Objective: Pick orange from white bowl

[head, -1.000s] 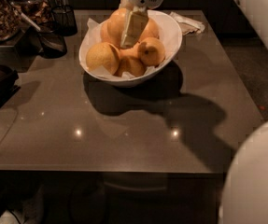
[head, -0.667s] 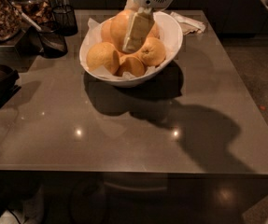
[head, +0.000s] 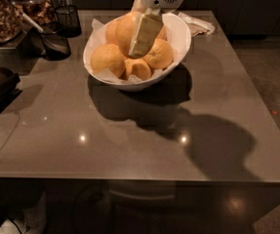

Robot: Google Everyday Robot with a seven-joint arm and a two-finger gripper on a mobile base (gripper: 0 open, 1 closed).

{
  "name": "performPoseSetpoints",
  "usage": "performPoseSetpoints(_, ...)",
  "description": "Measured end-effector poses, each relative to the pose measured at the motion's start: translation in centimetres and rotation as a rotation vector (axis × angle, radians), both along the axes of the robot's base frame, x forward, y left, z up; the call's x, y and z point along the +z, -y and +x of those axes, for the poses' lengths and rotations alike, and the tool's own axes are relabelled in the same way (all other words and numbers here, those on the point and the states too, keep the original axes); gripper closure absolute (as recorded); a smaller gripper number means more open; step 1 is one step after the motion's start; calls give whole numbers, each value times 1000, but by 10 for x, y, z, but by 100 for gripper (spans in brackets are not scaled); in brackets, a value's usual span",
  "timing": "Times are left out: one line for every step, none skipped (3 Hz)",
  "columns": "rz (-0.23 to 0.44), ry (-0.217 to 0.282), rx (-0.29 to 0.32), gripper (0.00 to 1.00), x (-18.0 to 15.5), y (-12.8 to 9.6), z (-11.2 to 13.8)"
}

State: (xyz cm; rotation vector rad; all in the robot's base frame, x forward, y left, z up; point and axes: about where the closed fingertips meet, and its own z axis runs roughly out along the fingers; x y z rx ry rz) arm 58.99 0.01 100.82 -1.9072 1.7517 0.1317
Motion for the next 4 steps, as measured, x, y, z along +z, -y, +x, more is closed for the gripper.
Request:
performPoseSetpoints(40,-21,-54,100,5,5,-31)
performPoseSetpoints(71,-52,-138,100,1,13,-67)
performPoseSetpoints(83,-99,-201,100,-9,20,-95)
performPoseSetpoints(80,-105,-204,100,-11,21,-96)
